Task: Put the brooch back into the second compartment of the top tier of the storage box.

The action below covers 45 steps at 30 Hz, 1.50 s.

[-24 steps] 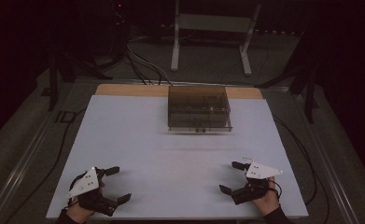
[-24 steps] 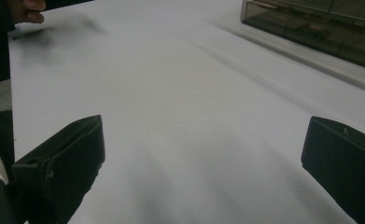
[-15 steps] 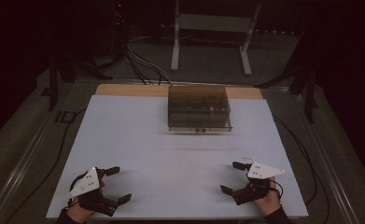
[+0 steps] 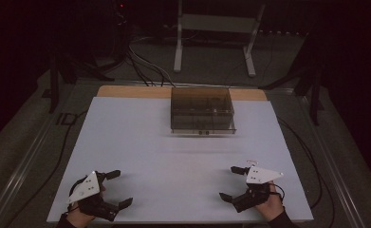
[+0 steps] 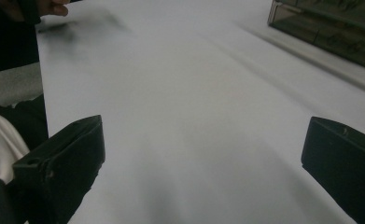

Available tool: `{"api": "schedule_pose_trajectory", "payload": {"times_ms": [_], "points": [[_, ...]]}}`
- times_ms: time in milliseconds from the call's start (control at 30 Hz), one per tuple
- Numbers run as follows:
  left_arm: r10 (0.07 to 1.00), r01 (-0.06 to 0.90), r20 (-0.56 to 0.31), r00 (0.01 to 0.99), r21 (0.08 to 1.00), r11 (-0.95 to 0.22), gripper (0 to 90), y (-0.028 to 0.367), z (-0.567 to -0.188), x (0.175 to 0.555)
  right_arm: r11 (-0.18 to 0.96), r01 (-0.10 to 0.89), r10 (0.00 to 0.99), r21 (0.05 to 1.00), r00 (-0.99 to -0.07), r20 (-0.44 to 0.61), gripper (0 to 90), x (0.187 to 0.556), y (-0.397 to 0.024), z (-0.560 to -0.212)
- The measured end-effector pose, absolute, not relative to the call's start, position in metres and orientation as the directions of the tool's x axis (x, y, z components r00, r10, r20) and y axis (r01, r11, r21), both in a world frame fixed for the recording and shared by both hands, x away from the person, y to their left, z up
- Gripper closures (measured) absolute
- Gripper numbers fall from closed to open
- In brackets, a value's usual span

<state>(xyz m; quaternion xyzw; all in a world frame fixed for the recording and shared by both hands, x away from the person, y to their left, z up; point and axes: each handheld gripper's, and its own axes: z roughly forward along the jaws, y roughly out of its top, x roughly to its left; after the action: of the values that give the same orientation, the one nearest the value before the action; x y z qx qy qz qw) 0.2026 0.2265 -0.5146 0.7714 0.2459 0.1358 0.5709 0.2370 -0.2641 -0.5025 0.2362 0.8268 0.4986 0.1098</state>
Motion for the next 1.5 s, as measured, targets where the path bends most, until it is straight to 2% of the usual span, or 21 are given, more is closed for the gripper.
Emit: {"api": "schedule_pose_trajectory", "payload": {"times_ms": [967,1467,1500], "points": [[0.539,0.223,-0.071,0.839,0.95,-0.22,0.5,0.227,-0.513,0.203,0.304,0.193,0.569,0.933,-0.823,-0.015,0.0,0.243,-0.272,-0.454],[0.541,0.223,-0.072,0.838,0.95,-0.218,0.5,0.227,-0.513,0.202,0.267,0.211,0.66,0.94,-0.751,-0.019,0.0,0.26,-0.286,-0.445],[0.542,0.222,-0.071,0.838,0.95,-0.219,0.5,0.227,-0.512,0.202,0.243,0.229,0.666,0.943,-0.746,0.009,0.0,0.263,-0.29,-0.445]]}}
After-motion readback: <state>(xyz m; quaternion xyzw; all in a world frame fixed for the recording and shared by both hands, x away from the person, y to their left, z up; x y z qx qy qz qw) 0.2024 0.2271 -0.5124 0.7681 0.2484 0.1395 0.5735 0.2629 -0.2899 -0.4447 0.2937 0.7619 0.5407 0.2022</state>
